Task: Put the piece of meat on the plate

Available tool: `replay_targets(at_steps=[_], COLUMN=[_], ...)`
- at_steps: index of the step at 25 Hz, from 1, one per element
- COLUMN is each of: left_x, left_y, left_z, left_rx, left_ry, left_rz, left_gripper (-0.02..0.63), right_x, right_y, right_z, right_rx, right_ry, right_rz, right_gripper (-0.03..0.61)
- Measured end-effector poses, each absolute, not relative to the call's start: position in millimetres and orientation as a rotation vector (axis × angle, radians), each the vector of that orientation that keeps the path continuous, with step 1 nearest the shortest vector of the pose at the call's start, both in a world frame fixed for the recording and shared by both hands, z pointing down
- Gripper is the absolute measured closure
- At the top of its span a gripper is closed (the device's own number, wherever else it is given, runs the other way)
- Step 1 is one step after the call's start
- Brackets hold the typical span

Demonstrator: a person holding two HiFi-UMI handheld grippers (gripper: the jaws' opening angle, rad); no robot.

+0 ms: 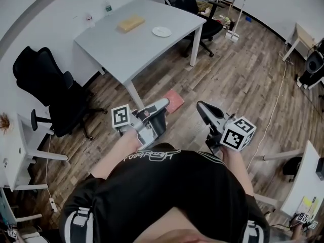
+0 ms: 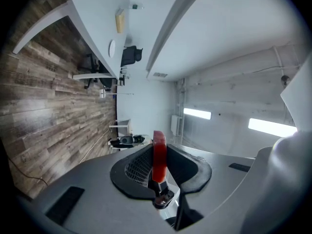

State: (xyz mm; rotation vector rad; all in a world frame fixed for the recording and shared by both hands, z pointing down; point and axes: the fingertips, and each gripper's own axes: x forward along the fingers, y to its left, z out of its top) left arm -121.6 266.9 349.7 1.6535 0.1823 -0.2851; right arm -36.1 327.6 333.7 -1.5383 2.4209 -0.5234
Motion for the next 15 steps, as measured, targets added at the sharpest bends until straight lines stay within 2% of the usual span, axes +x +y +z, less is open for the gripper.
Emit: replay_targets(at_steps=[15], left_x=[-79], left_y=[177], left_z=[374], left_rx=[1.594], left_ry=[0.179], left_rz=[-0.273], left_gripper=[0.529], right_x=[11], right_y=[243], right_z=[355], right_rx=[-1.598], right_ry=[2.38], right_rz=[-0.588], right_gripper=[0.572])
